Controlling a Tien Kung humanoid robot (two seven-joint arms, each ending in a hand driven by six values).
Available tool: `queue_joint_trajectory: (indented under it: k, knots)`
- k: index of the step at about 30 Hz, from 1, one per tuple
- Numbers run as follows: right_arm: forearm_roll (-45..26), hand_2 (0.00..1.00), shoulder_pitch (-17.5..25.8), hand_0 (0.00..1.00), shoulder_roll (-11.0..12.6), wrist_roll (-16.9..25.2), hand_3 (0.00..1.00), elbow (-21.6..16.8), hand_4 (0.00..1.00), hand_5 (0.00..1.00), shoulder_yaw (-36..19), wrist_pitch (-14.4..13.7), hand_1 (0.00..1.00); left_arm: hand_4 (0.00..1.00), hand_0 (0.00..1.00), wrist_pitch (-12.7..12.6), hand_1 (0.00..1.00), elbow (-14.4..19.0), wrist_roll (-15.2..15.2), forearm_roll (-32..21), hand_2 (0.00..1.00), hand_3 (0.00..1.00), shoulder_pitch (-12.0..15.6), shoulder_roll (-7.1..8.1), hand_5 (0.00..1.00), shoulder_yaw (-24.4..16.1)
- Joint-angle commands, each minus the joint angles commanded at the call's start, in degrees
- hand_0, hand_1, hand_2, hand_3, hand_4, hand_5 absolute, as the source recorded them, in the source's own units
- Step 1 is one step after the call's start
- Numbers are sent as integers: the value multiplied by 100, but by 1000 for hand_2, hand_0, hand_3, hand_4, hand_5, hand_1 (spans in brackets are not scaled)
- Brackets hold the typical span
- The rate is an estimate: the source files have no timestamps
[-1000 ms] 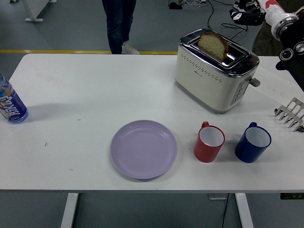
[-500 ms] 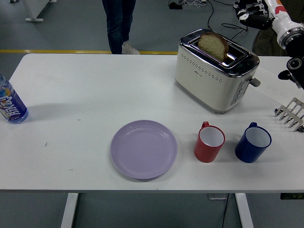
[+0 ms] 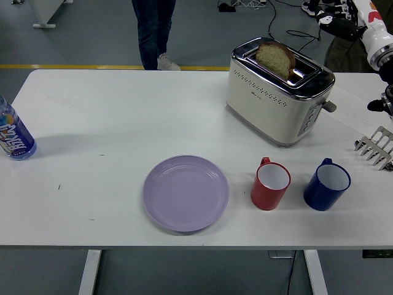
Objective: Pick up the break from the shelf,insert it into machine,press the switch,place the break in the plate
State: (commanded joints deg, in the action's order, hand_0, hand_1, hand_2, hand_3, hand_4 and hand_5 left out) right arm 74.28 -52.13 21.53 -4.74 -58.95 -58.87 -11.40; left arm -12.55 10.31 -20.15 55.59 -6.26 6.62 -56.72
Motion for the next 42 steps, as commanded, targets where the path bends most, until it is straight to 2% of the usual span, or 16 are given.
queue_joint_trajectory:
  k: [10, 16, 42]
  knots:
    - [-154, 752, 584, 810, 228, 223, 807, -349, 575, 351, -269, -71, 759, 336, 632, 2, 490, 0, 10, -6, 461, 543, -9, -9, 802, -6]
    - [-163, 752, 728, 811, 249, 245, 801, -410, 567, 351, -324, -75, 759, 337, 632, 3, 490, 0, 10, -1, 461, 542, -8, -17, 805, -17]
    - [16, 743, 1742, 817, 629, 422, 796, -1013, 524, 313, -774, -206, 756, 336, 630, 10, 492, 0, 7, 43, 464, 542, 10, -44, 809, -57]
